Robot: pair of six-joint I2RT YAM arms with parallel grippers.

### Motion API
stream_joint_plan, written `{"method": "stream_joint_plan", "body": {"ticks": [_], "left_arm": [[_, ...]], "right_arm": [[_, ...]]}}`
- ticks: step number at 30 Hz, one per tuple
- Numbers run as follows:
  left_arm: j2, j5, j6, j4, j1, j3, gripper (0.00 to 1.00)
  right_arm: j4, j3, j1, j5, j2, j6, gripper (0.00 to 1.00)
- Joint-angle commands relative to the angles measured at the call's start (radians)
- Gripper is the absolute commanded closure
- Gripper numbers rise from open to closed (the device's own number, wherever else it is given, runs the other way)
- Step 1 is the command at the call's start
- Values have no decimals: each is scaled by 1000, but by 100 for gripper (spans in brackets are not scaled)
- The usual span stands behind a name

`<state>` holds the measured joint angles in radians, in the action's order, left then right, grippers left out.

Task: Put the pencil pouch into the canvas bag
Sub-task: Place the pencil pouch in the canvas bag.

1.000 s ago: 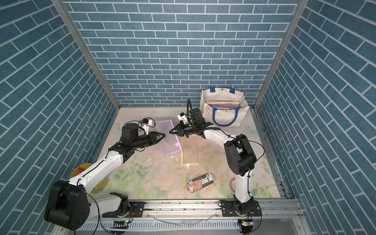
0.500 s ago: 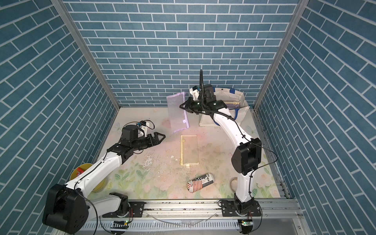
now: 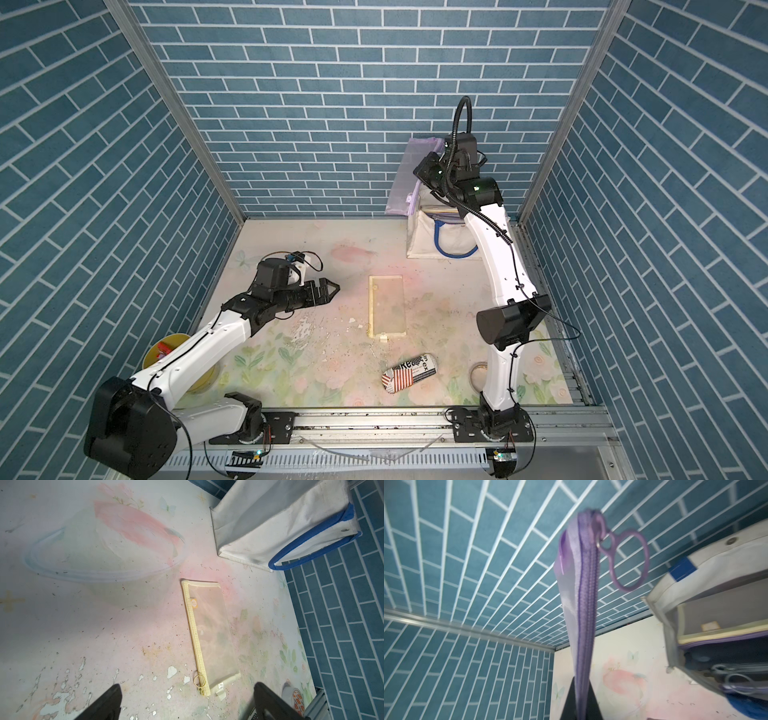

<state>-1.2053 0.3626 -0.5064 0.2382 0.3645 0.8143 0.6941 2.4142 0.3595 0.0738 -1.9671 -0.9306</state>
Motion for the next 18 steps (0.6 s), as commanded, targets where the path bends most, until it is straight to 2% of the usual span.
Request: {"method": "stream_joint_plan", "body": {"ticks": [1, 8, 18], "left_arm": [[-21, -37, 47, 38, 38, 47, 1], [-48, -44, 76, 59, 64, 87, 1], [-55, -44, 94, 67, 66, 92, 1]], "right_arm": [[-7, -55, -41, -203, 34, -111, 100], [-91, -222, -124, -323, 73, -253, 100], [-108, -193, -195, -394, -34, -416, 100]]}}
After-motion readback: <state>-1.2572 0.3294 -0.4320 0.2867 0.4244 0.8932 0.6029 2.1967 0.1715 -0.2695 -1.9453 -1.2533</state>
